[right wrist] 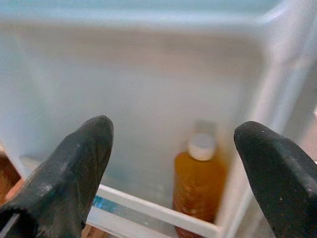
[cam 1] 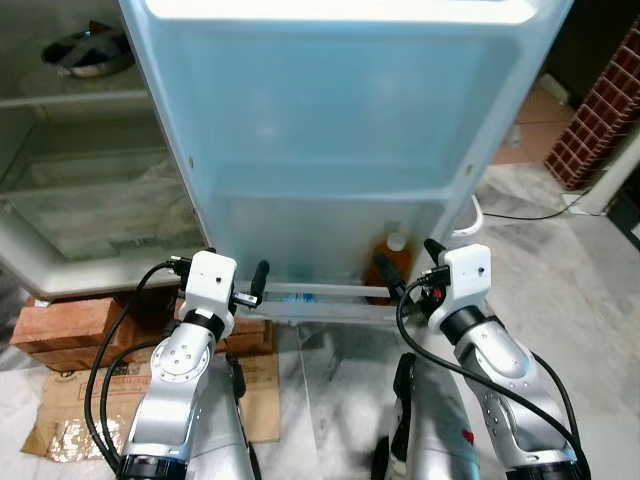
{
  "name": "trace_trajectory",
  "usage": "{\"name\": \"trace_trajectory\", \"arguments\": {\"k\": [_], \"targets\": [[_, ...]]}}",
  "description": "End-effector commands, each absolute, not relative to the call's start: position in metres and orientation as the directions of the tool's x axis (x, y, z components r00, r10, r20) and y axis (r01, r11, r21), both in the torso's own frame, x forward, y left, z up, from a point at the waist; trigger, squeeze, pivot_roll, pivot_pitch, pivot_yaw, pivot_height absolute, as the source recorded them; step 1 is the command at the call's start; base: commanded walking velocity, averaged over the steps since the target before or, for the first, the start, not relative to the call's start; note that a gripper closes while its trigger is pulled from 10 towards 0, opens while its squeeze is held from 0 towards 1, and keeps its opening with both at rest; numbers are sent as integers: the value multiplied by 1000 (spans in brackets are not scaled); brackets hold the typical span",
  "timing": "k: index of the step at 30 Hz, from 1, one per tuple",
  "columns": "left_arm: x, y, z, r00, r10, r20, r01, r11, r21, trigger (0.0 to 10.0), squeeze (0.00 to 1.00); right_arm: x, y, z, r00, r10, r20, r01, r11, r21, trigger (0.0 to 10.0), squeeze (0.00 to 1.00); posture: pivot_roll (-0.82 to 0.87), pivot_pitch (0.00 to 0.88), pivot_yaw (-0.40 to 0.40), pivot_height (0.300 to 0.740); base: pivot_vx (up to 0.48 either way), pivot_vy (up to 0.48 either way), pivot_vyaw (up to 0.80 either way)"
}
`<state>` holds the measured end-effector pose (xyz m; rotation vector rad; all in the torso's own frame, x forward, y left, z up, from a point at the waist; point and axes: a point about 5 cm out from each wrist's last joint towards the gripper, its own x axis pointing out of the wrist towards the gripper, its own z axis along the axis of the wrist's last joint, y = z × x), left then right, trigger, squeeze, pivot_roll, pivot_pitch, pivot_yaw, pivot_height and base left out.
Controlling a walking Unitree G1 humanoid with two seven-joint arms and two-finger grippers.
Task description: Restocking fridge
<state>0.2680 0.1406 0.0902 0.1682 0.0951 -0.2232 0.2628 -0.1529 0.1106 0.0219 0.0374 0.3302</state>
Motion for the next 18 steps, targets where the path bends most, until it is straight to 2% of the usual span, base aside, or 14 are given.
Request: {"name": "trace_trajectory", "arguments": {"k": [1, 10, 14, 18], "targets": [[267, 141, 91, 971, -210, -115, 228, 959, 167, 10000, 0, 264, -156, 108, 952, 303, -44, -302, 953, 35, 10000, 0, -35, 0, 4, 493, -416, 0, 0], [268, 139, 91, 967, -229, -110, 246, 954, 170, 10000, 0, 262, -157, 108, 954, 297, -33, -295, 954, 59, 10000, 0, -33, 0, 0, 493, -409, 0, 0], [272, 140, 96, 961, -258, -105, 273, 945, 177, 10000, 0, 266, -153, 115, 947, 321, 13, -321, 943, 87, 10000, 0, -18, 0, -4, 493, 0, 0, 0], [270, 145, 106, 952, -293, -85, 305, 931, 203, 10000, 0, 272, -150, 122, 947, 320, 38, -322, 943, 81, 10000, 0, 10, 0, -5, 518, 0, 0, 0]]}}
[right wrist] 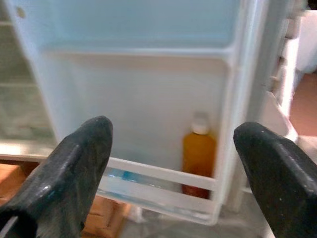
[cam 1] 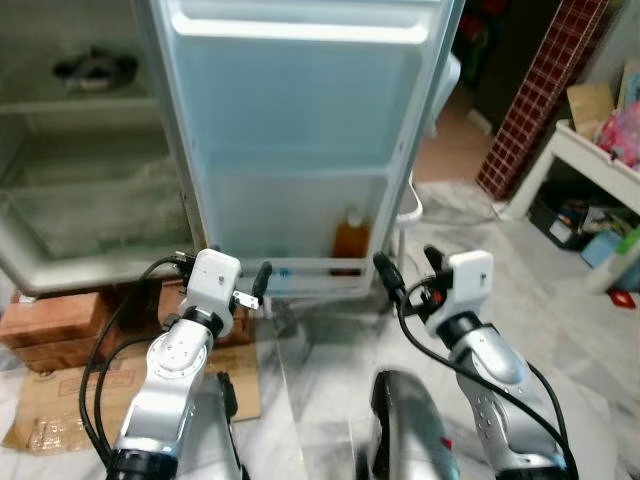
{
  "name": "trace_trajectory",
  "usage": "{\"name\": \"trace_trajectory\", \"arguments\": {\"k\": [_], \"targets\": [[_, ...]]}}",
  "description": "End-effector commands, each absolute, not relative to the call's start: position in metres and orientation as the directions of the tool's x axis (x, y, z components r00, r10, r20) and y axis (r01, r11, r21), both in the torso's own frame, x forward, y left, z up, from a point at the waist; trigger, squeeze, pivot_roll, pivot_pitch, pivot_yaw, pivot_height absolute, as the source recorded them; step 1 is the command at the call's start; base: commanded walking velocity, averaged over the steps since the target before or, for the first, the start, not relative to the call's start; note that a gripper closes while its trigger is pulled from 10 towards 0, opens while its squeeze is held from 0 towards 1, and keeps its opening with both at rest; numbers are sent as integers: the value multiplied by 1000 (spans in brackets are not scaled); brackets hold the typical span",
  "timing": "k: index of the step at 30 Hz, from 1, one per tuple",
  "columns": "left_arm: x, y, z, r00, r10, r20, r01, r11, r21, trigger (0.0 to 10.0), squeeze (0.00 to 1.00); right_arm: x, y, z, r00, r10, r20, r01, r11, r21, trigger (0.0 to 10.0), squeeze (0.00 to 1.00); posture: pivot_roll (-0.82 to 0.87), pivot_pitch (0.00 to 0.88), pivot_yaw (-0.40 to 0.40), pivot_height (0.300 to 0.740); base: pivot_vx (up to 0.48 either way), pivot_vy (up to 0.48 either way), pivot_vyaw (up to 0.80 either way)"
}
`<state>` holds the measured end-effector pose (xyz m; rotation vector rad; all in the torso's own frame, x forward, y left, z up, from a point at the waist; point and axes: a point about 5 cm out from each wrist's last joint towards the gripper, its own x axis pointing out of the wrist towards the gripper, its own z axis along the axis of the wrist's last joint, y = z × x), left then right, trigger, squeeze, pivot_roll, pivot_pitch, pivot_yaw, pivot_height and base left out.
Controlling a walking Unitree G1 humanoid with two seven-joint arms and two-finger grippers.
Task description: Restocking fridge
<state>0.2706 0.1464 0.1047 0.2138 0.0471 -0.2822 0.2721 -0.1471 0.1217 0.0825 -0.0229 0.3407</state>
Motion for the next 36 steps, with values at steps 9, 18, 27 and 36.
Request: {"name": "trace_trajectory", "arguments": {"k": [9, 18, 27, 36], "targets": [[260, 150, 95, 976, -201, -79, 213, 958, 191, 10000, 0, 274, -149, 126, 954, 294, 62, -299, 949, 99, 10000, 0, -7, 0, -7, 571, 0, 0, 0], [258, 164, 86, 986, -133, -102, 152, 967, 205, 10000, 0, 277, -154, 136, 966, 241, 100, -251, 961, 114, 10000, 0, -26, 0, 17, 635, 0, 0, 0], [264, 166, 88, 989, -124, -79, 139, 965, 222, 10000, 0, 277, -153, 136, 962, 256, 98, -267, 956, 122, 10000, 0, -29, 0, 26, 684, 0, 0, 0], [267, 159, 86, 987, -143, -72, 156, 963, 218, 10000, 0, 281, -171, 131, 961, 276, 25, -277, 957, 89, 10000, 0, -38, 0, 40, 740, 0, 0, 0]]}}
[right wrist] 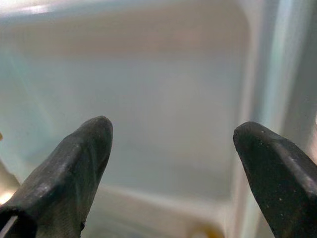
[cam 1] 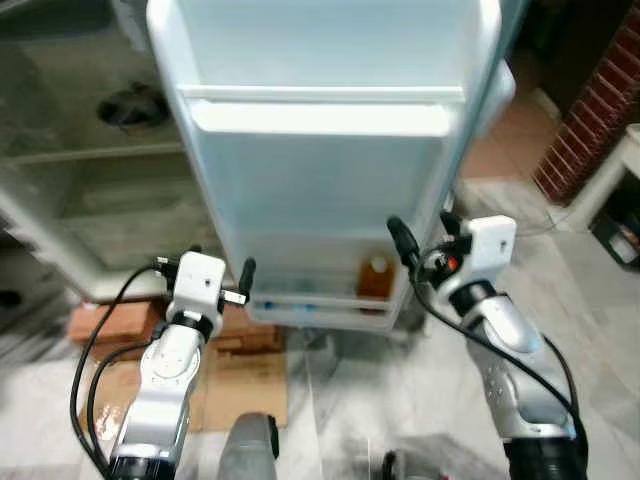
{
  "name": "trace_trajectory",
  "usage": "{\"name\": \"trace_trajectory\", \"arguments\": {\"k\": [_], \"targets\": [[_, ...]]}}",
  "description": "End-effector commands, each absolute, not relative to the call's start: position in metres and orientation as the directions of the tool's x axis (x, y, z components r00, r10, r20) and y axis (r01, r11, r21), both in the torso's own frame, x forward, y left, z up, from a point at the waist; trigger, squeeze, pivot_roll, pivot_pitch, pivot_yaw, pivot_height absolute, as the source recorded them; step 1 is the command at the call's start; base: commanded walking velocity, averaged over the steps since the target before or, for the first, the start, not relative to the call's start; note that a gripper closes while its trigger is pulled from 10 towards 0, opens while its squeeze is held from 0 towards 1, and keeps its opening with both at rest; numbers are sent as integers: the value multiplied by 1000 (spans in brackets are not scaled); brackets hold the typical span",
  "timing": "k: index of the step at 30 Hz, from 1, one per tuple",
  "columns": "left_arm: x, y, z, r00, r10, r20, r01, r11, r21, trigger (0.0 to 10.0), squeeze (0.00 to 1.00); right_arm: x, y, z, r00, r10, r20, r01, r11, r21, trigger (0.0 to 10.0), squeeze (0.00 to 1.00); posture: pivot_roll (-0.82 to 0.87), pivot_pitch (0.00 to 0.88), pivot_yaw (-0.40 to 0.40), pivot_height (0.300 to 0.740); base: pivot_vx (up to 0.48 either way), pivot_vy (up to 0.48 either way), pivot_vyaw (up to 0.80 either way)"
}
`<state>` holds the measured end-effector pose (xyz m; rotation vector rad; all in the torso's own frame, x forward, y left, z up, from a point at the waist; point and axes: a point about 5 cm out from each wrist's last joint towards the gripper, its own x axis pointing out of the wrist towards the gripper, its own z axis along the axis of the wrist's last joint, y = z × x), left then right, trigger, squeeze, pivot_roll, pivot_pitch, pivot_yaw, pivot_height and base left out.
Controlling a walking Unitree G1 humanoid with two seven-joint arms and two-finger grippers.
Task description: Restocking fridge
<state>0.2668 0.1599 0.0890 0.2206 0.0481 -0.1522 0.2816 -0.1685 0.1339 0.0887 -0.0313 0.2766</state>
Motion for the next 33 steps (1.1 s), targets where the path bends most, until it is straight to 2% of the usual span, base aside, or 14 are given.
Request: {"name": "trace_trajectory", "arguments": {"k": [1, 10, 15, 22, 26, 33], "targets": [[267, 159, 86, 987, -143, -72, 156, 963, 218, 10000, 0, 281, -171, 131, 961, 276, 25, -277, 957, 89, 10000, 0, -38, 0, 40, 740, 0, 0, 0], [249, 170, 69, 987, -92, -129, 118, 970, 212, 10000, 0, 258, -170, 114, 964, 267, -15, -265, 961, 72, 10000, 0, -22, 0, 17, 740, 0, 0, 0], [243, 170, 66, 987, -88, -137, 115, 972, 204, 10000, 0, 236, -174, 100, 968, 242, -74, -232, 966, 117, 10000, 0, -23, 0, 12, 740, 0, 0, 0], [242, 169, 63, 982, -110, -153, 139, 971, 196, 10000, 0, 210, -180, 75, 908, 358, -216, -334, 932, 138, 10000, 0, -45, 0, 18, 740, 0, 0, 0], [244, 163, 64, 980, -131, -148, 160, 965, 207, 10000, 0, 225, -196, 75, 941, 260, -219, -255, 966, 52, 10000, 0, -48, 0, 19, 740, 0, 0, 0], [244, 163, 61, 981, -114, -156, 144, 970, 197, 10000, 0, 257, -196, 101, 977, 184, -110, -178, 982, 58, 10000, 0, -44, 0, 12, 740, 0, -109, 0]]}}
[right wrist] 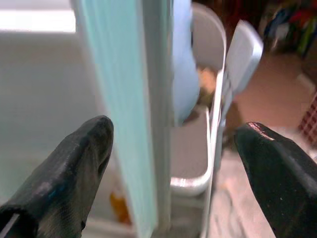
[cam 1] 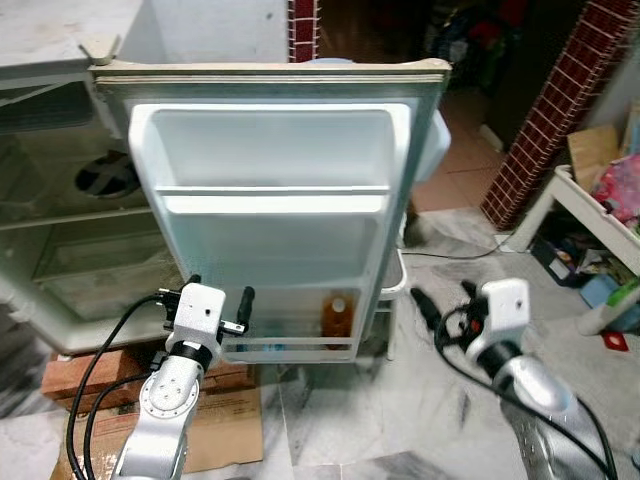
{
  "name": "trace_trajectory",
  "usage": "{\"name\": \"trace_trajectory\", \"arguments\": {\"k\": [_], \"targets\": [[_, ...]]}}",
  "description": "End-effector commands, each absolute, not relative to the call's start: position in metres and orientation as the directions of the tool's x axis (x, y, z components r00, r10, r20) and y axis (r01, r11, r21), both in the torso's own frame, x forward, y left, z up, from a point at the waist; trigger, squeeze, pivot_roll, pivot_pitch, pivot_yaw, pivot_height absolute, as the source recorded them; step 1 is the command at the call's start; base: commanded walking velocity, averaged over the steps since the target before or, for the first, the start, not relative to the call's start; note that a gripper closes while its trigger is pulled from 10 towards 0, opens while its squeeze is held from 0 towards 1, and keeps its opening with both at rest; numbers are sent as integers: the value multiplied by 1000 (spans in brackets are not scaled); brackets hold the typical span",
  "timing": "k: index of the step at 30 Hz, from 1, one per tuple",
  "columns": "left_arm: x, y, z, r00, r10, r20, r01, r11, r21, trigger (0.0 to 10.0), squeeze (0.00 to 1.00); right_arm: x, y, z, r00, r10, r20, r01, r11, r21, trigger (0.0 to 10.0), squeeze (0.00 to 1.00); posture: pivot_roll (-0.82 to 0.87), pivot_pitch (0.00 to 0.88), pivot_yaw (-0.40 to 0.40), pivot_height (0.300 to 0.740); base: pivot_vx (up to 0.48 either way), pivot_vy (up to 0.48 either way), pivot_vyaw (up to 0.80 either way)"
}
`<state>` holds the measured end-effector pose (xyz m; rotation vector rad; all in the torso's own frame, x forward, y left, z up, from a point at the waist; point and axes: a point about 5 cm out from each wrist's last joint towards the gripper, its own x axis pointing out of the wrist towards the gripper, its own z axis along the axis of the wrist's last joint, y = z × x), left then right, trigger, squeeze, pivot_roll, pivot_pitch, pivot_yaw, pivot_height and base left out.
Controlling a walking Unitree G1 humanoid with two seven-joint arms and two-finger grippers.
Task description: Restocking fridge
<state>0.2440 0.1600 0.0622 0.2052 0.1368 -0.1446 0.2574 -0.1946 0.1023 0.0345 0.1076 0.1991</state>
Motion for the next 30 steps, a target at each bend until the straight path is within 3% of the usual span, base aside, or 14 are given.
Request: {"name": "trace_trajectory", "arguments": {"k": [1, 8, 27, 30], "targets": [[245, 163, 61, 981, -114, -156, 144, 970, 197, 10000, 0, 261, -195, 105, 979, 181, -90, -176, 983, 58, 10000, 0, -44, 0, 12, 740, 0, -281, 0], [248, 162, 62, 982, -110, -153, 140, 969, 202, 10000, 0, 280, -191, 127, 988, 151, 15, -151, 987, 55, 10000, 0, -46, 0, 16, 740, 0, -296, 0], [252, 161, 62, 984, -95, -151, 126, 970, 209, 10000, 0, 302, -178, 146, 984, 151, 93, -157, 985, 68, 10000, 0, -42, 0, 17, 740, 0, -339, 639], [253, 161, 62, 984, -94, -151, 125, 969, 212, 10000, 0, 306, -179, 150, 984, 147, 103, -153, 986, 59, 10000, 0, -43, 0, 18, 740, 0, 0, 619]]}}
